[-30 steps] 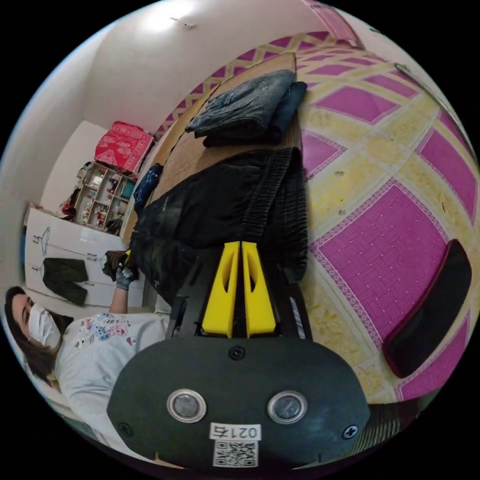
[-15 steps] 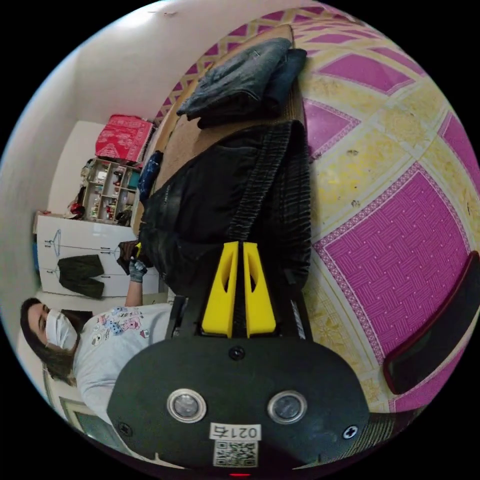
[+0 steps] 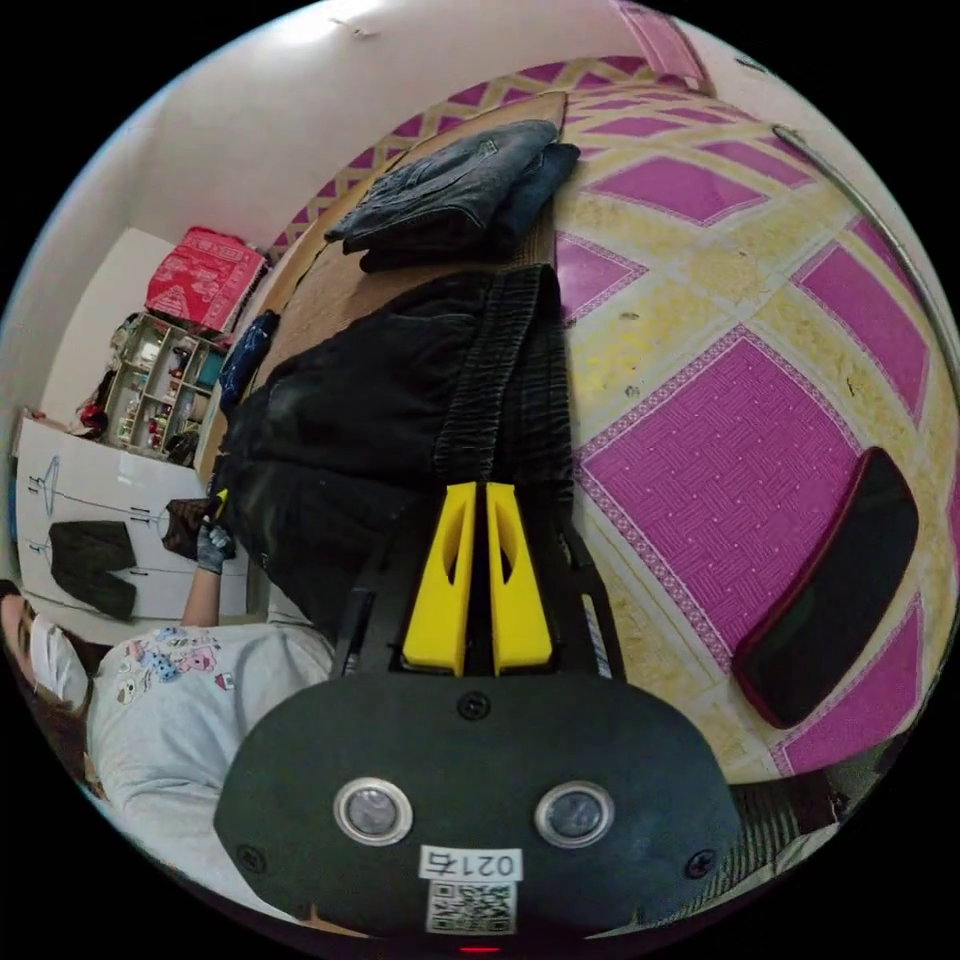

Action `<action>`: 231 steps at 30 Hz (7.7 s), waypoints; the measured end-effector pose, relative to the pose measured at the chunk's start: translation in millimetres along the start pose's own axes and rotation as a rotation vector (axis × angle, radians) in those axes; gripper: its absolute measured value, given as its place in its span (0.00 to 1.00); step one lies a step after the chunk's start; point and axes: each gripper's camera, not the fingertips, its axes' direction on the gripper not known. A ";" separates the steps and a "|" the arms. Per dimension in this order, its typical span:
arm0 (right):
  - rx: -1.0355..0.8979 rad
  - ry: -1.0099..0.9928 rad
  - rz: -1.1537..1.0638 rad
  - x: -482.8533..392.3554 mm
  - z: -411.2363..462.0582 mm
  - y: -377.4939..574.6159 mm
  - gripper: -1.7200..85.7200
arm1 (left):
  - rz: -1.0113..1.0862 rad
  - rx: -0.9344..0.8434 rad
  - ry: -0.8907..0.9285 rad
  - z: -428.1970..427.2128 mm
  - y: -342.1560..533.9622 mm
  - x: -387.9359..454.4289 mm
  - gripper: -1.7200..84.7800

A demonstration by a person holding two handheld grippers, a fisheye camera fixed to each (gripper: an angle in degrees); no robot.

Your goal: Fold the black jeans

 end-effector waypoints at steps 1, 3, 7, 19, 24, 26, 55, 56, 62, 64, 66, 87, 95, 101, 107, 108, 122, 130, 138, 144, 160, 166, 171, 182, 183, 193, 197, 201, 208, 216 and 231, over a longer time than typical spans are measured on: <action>0.016 0.026 0.007 -1.2 -4.9 6.5 0.04 | 0.013 0.012 -0.009 -4.7 1.3 1.4 0.01; 0.073 0.038 0.010 -6.3 -24.2 38.7 0.06 | 0.033 0.043 -0.011 -15.3 4.6 3.4 0.01; 0.146 -0.057 0.046 -10.2 -42.4 103.0 0.10 | 0.001 0.153 0.018 -49.1 18.4 2.0 0.01; 0.328 -0.447 0.386 29.6 2.4 234.2 0.14 | -0.323 0.170 -0.004 -85.5 26.1 -48.7 0.09; 0.417 -0.547 0.437 39.4 7.3 252.7 0.14 | -0.345 0.175 0.012 -86.2 19.2 -57.2 0.10; 0.440 -0.534 0.441 37.6 6.0 257.1 0.14 | -0.362 0.179 0.027 -86.8 15.9 -63.0 0.10; 0.360 -0.534 0.340 -21.5 26.2 215.6 0.04 | -0.346 0.105 0.060 -65.1 -108.1 -94.6 0.01; 0.370 -0.584 0.313 -23.7 17.7 207.5 0.03 | -0.308 0.090 0.064 -64.4 -121.3 -87.6 0.01; 0.409 -0.691 0.175 -50.6 -29.9 106.0 0.03 | -0.108 0.025 0.002 -48.6 -223.4 -27.8 0.01; 0.397 -0.673 0.166 -53.5 -30.6 57.3 0.03 | -0.103 -0.004 -0.021 -30.9 -260.3 -16.0 0.01; 0.374 -0.653 0.202 -47.0 -15.3 -8.7 0.03 | -0.105 -0.048 -0.051 -3.3 -295.3 -10.0 0.01; -0.005 -0.246 -0.716 -343.6 161.0 -42.6 0.12 | -0.179 -0.029 -0.194 85.6 -314.3 -72.9 0.10; -0.149 -0.221 -0.821 -406.9 221.6 -8.4 0.13 | -0.089 -0.166 -0.212 119.9 -359.3 -81.1 0.03; -0.163 -0.150 -0.908 -430.6 235.8 23.6 0.14 | -0.265 -0.260 -0.151 116.6 -377.2 -119.3 0.01; -0.104 -0.004 -0.966 -457.7 249.7 46.6 0.15 | -0.303 -0.138 -0.190 112.3 -373.8 -145.5 0.02; -0.086 0.023 -0.979 -462.1 248.9 51.8 0.15 | -0.299 -0.114 -0.206 108.7 -373.2 -145.7 0.01; 0.036 0.151 -0.953 -499.0 238.2 82.9 0.03 | 0.087 -0.190 -0.104 146.5 -349.9 -81.3 0.01; 0.041 0.184 -0.921 -491.5 236.8 100.2 0.02 | -0.074 -0.216 -0.218 168.0 -344.3 -125.9 0.01; -0.018 0.165 -0.881 -460.6 254.8 102.9 0.02 | -0.195 -0.083 -0.217 139.3 -323.4 -138.4 0.01; 0.005 0.127 -0.849 -441.8 248.1 103.6 0.02 | -0.449 -0.117 -0.065 147.6 -293.9 -153.4 0.09; 0.034 -0.184 -0.655 -346.1 201.3 88.8 0.11 | -0.522 0.105 0.042 182.5 -254.9 -120.9 0.03; 0.209 -0.209 -0.480 -263.1 140.7 105.3 0.11 | -0.172 0.129 0.050 183.8 -268.1 26.5 0.01; 0.276 -0.186 -0.417 -215.7 113.2 125.8 0.11 | 0.203 0.023 0.120 250.8 -232.5 211.0 0.01; 0.348 -0.246 -0.376 -155.7 83.5 148.8 0.11 | 0.361 -0.449 0.192 536.6 -19.2 366.3 0.01; 0.355 -0.242 -0.373 -149.2 80.0 151.0 0.10 | 0.377 -0.428 0.189 533.7 -16.1 370.8 0.01; 0.509 -0.273 -0.004 -63.0 51.7 132.4 0.13 | 0.410 -0.501 0.233 573.7 51.8 392.0 0.05; 0.611 -0.301 0.306 -1.1 34.6 127.9 0.16 | 0.482 -0.504 0.382 557.3 70.3 390.1 0.04; 0.629 -0.301 0.457 39.8 31.3 106.8 0.18 | 0.527 -0.456 0.399 531.5 85.8 383.2 0.02; 0.603 -0.452 0.536 63.5 44.0 59.6 0.19 | 0.488 -0.389 0.396 484.6 103.8 356.4 0.01; 0.464 -0.450 0.464 39.9 59.1 10.5 0.11 | 0.396 -0.352 0.436 461.9 111.0 323.9 0.01; 0.327 0.047 -0.573 -517.6 124.7 -101.4 0.08 | 0.293 -0.271 0.452 403.4 105.8 229.0 0.01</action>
